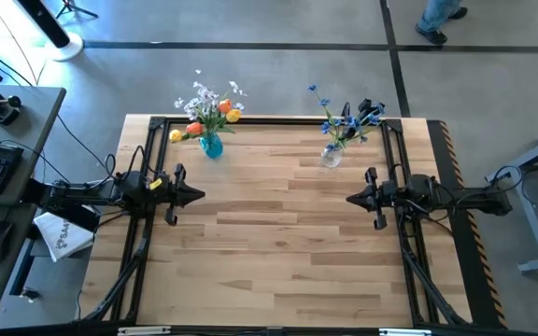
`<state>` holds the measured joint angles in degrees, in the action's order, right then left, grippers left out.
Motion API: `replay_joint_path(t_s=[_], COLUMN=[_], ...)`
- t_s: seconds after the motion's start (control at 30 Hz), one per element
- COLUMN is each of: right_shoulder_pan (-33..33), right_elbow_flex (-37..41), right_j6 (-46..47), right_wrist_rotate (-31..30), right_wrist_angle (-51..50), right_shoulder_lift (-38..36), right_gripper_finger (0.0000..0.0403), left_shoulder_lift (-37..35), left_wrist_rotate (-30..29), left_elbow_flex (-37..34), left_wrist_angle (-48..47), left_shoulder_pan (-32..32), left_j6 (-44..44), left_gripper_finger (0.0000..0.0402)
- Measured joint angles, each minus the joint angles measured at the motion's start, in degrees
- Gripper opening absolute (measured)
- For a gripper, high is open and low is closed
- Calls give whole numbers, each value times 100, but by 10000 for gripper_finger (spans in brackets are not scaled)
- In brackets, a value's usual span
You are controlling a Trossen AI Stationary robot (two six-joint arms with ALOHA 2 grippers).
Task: Sort flowers into vase by color
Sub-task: Return to Home Position
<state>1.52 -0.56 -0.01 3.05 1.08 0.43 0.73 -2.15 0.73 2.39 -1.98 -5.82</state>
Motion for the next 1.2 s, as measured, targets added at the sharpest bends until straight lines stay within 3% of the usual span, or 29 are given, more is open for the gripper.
replay_joint_path(t_s=[0.17,0.3,0.5,1.2], right_shoulder_pan=[0,0,0,0], right_elbow_flex=[0,0,2,2], right_j6=[0,-1,0,0], right_wrist_rotate=[-2,-2,-2,-2], right_wrist_angle=[2,2,2,2], right_shoulder_lift=[0,0,2,0], right_gripper_finger=[0,0,0,0], left_shoulder_lift=[0,-2,10,59], left_wrist_rotate=[-5,-273,-500,-490], left_elbow_flex=[0,4,4,4], left_wrist_angle=[5,96,-105,-87], left_shoulder_pan=[0,7,7,7], left_j6=[49,931,1431,1353], left_gripper_finger=[0,0,0,0])
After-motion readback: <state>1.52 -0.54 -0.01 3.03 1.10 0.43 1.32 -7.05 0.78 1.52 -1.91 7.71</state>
